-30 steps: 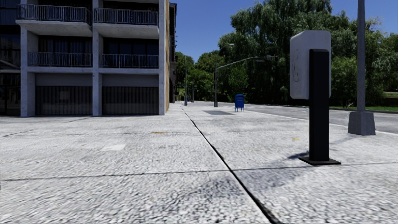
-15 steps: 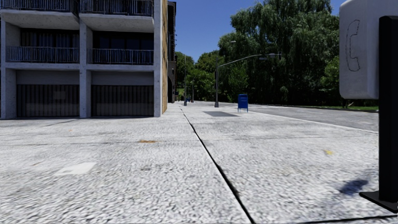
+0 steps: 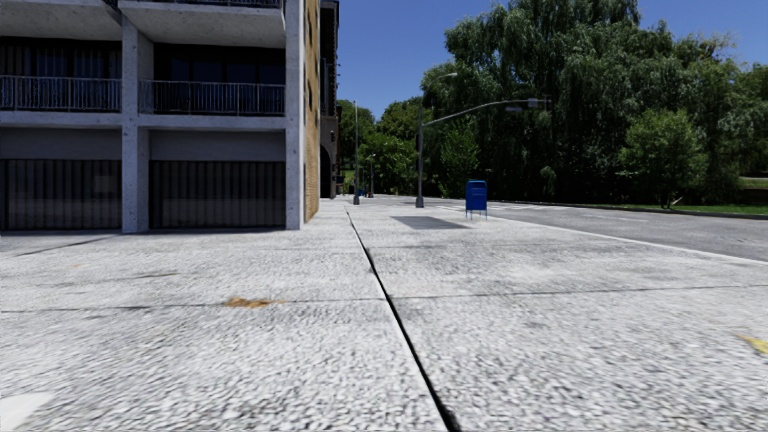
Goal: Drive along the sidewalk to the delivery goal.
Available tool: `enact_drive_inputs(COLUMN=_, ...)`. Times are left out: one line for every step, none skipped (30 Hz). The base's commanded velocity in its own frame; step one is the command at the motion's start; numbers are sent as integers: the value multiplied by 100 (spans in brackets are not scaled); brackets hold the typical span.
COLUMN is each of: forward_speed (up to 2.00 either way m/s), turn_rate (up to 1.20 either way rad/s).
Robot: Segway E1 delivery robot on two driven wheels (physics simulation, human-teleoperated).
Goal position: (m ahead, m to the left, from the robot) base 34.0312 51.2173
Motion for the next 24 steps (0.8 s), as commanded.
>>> enact_drive_inputs(forward_speed=200, turn_rate=0)
enact_drive_inputs(forward_speed=200, turn_rate=0)
enact_drive_inputs(forward_speed=200, turn_rate=0)
enact_drive_inputs(forward_speed=200, turn_rate=0)
enact_drive_inputs(forward_speed=200, turn_rate=0)
enact_drive_inputs(forward_speed=200, turn_rate=0)
enact_drive_inputs(forward_speed=200, turn_rate=0)
enact_drive_inputs(forward_speed=200, turn_rate=0)
enact_drive_inputs(forward_speed=200, turn_rate=0)
enact_drive_inputs(forward_speed=200, turn_rate=0)
enact_drive_inputs(forward_speed=200, turn_rate=0)
enact_drive_inputs(forward_speed=200, turn_rate=0)
enact_drive_inputs(forward_speed=200, turn_rate=0)
enact_drive_inputs(forward_speed=200, turn_rate=0)
enact_drive_inputs(forward_speed=200, turn_rate=0)
enact_drive_inputs(forward_speed=200, turn_rate=0)
enact_drive_inputs(forward_speed=200, turn_rate=0)
enact_drive_inputs(forward_speed=200, turn_rate=0)
enact_drive_inputs(forward_speed=200, turn_rate=0)
enact_drive_inputs(forward_speed=200, turn_rate=0)
enact_drive_inputs(forward_speed=200, turn_rate=0)
enact_drive_inputs(forward_speed=200, turn_rate=0)
enact_drive_inputs(forward_speed=200, turn_rate=0)
enact_drive_inputs(forward_speed=200, turn_rate=0)
